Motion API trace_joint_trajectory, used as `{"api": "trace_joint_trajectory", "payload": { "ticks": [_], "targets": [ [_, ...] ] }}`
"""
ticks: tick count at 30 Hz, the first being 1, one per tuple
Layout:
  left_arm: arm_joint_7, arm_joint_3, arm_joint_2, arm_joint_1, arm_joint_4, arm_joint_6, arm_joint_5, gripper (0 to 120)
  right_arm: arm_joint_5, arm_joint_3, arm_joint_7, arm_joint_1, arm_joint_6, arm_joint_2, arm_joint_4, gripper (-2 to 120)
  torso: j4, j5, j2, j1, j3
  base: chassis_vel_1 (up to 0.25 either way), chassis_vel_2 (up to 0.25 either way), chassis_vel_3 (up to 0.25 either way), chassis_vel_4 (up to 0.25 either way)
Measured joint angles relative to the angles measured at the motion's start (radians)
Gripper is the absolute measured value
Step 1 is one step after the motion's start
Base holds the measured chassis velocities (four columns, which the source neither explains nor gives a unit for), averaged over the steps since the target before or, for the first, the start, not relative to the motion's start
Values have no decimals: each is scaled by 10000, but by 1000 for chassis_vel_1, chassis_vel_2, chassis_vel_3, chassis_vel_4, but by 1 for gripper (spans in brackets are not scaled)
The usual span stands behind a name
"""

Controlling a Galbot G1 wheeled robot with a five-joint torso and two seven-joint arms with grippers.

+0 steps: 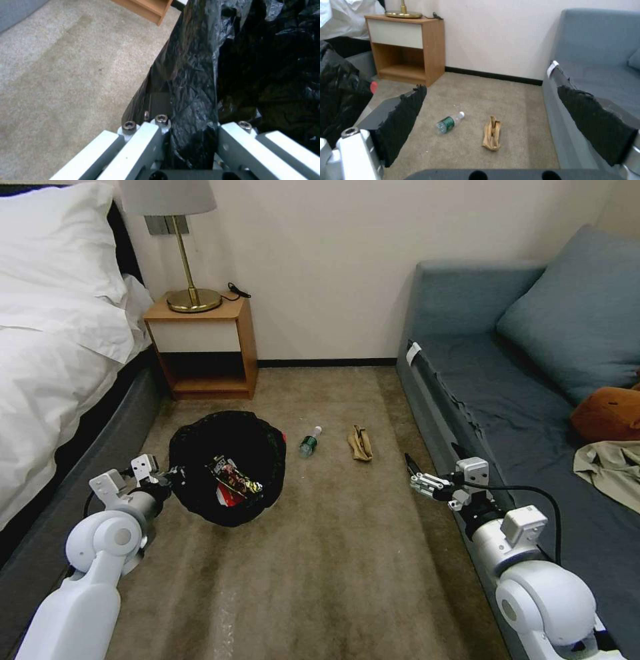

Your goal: Pick up the trash bin, then pick up the garbage on the floor and place it into the trash bin.

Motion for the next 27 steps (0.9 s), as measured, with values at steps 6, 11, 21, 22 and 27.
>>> {"api": "trace_joint_trajectory", "payload": {
  "ticks": [6,11,21,22,27],
  "targets": [
    [-18,-12,-27,-15,18,-2,14,2,17,-15,-14,35,-1,-52,-47,100,-1,0,0,0,0,-65,61,60,-64],
    [-43,-50,-78,-15,21,-1,41,2,81,-15,-27,63,-1,-178,-68,100,0,0,0,0,0,-90,85,85,-82],
    [-61,-99,-151,-5,21,-5,101,2,118,-11,-57,35,20,-227,-73,100,0,0,0,0,0,-86,97,89,-88],
    [-67,-109,-154,-5,21,-6,104,2,122,-11,-66,33,21,-247,-73,100,0,0,0,0,-1,-101,90,97,-97],
    [-70,-152,-139,-1,18,-12,99,2,153,-12,-74,38,24,-266,-72,100,0,1,-1,0,-1,-105,93,96,-88]
  ]
}}
